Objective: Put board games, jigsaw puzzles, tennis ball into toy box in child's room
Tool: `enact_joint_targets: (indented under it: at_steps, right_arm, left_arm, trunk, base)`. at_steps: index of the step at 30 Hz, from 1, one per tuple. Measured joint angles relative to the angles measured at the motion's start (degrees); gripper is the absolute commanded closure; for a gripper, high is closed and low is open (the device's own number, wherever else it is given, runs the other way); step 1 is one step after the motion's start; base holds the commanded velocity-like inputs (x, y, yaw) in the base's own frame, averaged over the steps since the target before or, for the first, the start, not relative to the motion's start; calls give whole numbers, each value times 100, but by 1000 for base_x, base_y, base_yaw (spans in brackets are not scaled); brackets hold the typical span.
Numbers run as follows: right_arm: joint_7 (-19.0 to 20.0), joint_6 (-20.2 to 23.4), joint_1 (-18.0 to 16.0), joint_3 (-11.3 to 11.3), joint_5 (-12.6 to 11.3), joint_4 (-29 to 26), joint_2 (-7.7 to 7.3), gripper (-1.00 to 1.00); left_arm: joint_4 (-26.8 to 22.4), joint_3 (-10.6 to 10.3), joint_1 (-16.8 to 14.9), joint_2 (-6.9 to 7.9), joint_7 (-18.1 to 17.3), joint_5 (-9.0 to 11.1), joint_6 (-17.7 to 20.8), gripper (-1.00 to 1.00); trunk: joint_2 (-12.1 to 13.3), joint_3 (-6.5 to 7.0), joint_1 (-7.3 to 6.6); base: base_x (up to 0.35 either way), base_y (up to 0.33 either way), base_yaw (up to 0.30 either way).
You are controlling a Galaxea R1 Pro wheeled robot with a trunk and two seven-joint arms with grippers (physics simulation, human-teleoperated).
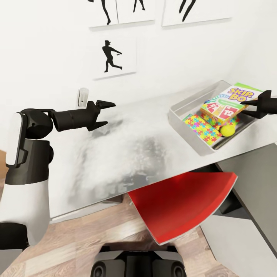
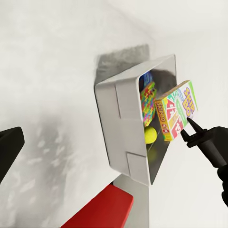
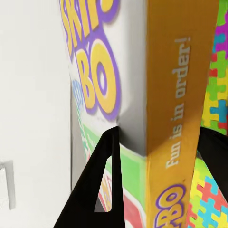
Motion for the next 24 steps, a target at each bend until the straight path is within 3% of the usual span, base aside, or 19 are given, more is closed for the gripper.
enact_joint_targets:
  at_steps: [13,24]
  right_arm:
    - [1,-1,44,13,-40,11,-9,100]
    - [-7,-4,419,24,-39,-3,41,100]
  left_arm:
    - [0,-3,-53,-28,0,-24,-3,-100]
    - [-1,-15,-56,-39,8,-33,-8,-100]
  trunk:
    - [0,0,1]
    - [1,-6,1]
  base:
    - [25,0,0]
    - [2,0,59]
